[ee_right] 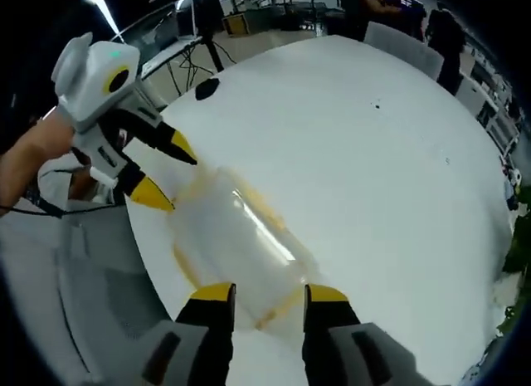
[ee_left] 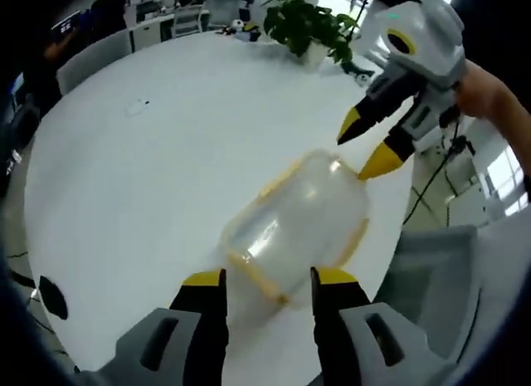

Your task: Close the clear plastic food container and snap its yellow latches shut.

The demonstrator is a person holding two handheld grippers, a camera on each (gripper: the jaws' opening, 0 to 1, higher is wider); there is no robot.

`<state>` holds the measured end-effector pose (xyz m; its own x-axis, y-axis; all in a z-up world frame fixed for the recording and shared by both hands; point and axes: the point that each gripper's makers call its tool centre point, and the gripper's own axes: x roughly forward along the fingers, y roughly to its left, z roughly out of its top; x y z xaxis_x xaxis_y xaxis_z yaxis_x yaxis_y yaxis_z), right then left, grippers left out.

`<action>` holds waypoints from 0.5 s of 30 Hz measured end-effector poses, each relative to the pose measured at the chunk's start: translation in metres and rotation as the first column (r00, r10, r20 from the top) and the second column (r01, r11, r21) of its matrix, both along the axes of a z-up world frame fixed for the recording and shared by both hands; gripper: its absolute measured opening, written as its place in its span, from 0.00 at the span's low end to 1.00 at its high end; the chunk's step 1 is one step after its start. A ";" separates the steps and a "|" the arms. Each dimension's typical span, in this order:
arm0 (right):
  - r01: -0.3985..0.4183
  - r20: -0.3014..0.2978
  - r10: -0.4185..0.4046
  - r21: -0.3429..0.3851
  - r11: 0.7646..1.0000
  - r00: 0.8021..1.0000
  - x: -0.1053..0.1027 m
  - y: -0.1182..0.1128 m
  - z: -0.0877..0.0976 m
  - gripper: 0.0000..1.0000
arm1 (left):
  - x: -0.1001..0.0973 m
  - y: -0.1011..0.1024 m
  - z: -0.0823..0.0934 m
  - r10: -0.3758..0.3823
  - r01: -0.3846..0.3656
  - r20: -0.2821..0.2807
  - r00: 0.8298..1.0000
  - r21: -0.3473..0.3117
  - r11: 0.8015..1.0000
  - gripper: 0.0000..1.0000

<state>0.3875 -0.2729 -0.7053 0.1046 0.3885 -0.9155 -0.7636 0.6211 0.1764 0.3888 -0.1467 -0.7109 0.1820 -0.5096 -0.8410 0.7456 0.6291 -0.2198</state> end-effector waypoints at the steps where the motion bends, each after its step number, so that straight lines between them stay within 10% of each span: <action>1: -0.029 0.008 0.029 -0.003 1.000 1.000 0.000 0.001 0.001 0.30 | -0.001 -0.003 0.002 -0.038 0.038 0.011 0.999 -0.006 0.999 0.38; 15: -0.231 0.017 0.231 -0.002 0.973 0.973 -0.010 0.019 -0.005 0.26 | -0.004 -0.007 0.002 -0.275 0.272 0.037 0.961 0.080 0.959 0.35</action>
<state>0.3774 -0.2542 -0.7104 0.0275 0.4037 -0.9145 -0.8891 0.4280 0.1622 0.3852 -0.1540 -0.7084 0.0848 -0.4827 -0.8717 0.9000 0.4126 -0.1409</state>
